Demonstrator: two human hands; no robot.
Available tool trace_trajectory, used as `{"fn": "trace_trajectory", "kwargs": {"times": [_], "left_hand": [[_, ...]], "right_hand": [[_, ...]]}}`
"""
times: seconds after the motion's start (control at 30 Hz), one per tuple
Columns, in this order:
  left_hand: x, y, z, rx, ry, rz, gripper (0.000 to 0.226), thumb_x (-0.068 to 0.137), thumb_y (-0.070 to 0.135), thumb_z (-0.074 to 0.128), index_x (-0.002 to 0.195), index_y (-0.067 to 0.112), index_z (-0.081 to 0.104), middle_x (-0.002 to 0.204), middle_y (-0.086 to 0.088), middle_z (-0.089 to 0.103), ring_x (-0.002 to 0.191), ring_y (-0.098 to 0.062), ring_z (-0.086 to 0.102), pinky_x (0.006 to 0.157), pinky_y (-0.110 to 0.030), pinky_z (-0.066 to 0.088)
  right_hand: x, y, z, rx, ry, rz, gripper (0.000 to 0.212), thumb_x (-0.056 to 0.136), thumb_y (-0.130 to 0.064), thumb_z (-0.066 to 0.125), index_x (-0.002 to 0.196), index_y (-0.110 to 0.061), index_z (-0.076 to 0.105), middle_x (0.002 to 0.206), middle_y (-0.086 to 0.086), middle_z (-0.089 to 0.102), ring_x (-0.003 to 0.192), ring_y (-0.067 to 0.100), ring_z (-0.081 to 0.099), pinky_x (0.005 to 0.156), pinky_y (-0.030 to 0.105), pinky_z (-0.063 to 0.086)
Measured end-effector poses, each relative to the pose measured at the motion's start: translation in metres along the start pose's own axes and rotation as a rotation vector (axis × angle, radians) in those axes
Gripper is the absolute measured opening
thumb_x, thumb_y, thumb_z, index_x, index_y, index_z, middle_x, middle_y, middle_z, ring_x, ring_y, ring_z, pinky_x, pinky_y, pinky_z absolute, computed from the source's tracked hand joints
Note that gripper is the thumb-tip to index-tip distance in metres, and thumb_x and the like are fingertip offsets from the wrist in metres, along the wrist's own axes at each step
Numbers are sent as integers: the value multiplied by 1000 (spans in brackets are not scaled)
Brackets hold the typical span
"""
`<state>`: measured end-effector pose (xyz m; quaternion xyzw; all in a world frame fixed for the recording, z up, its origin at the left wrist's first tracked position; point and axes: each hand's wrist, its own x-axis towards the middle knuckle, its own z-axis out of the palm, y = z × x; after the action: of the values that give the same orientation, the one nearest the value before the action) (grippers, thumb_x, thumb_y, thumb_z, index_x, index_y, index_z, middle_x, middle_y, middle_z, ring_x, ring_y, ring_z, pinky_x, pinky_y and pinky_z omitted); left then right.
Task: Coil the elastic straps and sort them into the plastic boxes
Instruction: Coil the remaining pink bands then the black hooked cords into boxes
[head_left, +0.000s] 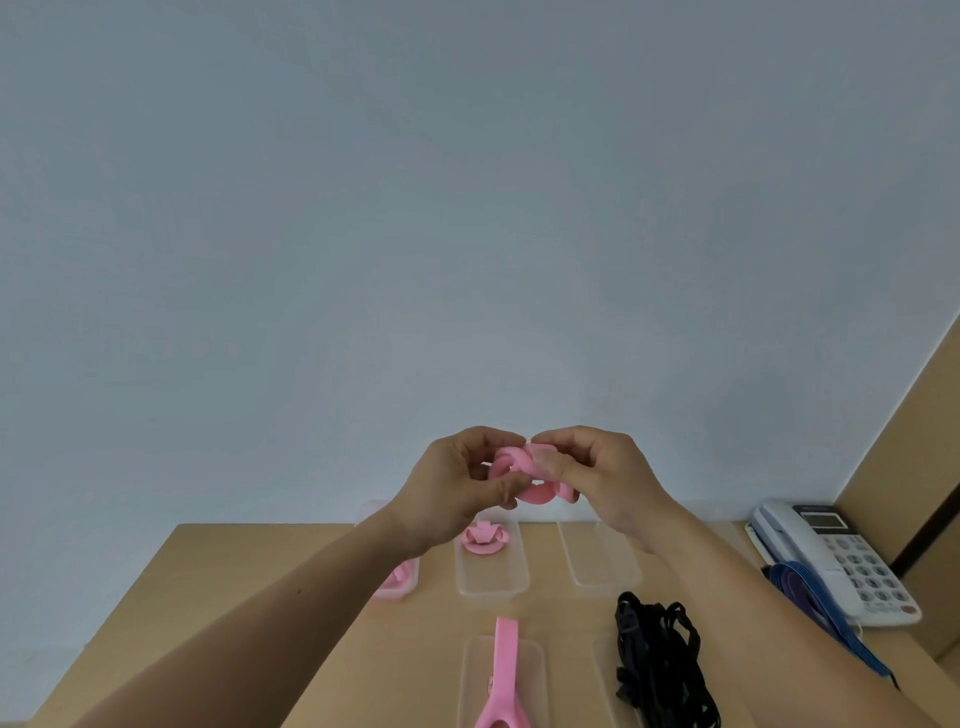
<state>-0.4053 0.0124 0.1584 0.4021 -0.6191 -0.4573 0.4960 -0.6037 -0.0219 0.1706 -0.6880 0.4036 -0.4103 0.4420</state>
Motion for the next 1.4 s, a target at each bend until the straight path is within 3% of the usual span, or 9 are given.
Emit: {"fn": "trace_trajectory", "kwargs": {"times": [0.33,0.5,0.6,0.73,0.83,0.93,1.1,1.27,1.4], "left_hand": [[0,-3,5,109,243,16,18,84,25,79,92,13,68,80,0,75,56,-29,66,52,-34,54],[-3,-5,6,124,313,-18,20,83,29,80,88,16,66,65,-6,73,41,-16,55,43,-23,44],[-2,0,2,175,202,-51,27,84,32,78,96,15,61,77,-3,74,52,-16,67,48,-23,48],[4,8,-9,163,-19,-210,41,83,46,71,113,21,57,101,-1,72,87,-14,72,73,-29,56],[10,15,-15,291,-92,-230,47,75,66,57,101,29,71,97,13,71,92,-4,65,81,-23,47],[13,16,-16,204,-168,-206,35,88,52,62,105,24,73,105,6,72,100,-11,67,87,-26,53],[13,9,-16,75,-165,-190,33,89,35,69,115,15,69,104,-6,72,88,-12,66,72,-24,50],[14,6,-23,-146,-101,-239,38,81,23,67,115,6,67,96,-7,71,82,-18,65,68,-27,46],[12,0,-25,-263,-124,-265,27,82,14,63,107,8,70,92,-9,70,79,-21,64,67,-28,45]], "right_hand": [[4,-2,8,20,139,7,14,85,-37,74,86,-22,76,57,3,63,51,13,54,54,23,48],[6,-2,13,1,151,15,16,85,-38,72,87,-22,76,57,1,64,50,12,54,53,21,47],[7,-1,13,-21,144,26,14,84,-38,74,85,-24,76,57,2,64,49,11,54,53,21,47],[6,0,13,-76,76,19,9,83,-32,77,85,-25,74,54,-3,62,47,8,54,51,17,44],[6,-1,13,-52,27,13,6,85,-27,76,88,-23,74,54,-2,61,48,9,54,51,18,45],[7,-4,10,-49,13,-6,6,86,-27,75,89,-23,75,55,0,62,50,11,55,53,20,47],[7,-3,9,8,5,-11,9,86,-32,74,95,-32,74,65,8,67,59,13,59,64,23,53],[2,-3,0,135,-53,11,24,92,-6,64,103,-24,76,94,7,76,77,18,67,76,23,54],[3,0,3,46,-4,-1,23,86,1,67,100,-16,73,85,-1,76,64,12,61,68,20,52]]}}
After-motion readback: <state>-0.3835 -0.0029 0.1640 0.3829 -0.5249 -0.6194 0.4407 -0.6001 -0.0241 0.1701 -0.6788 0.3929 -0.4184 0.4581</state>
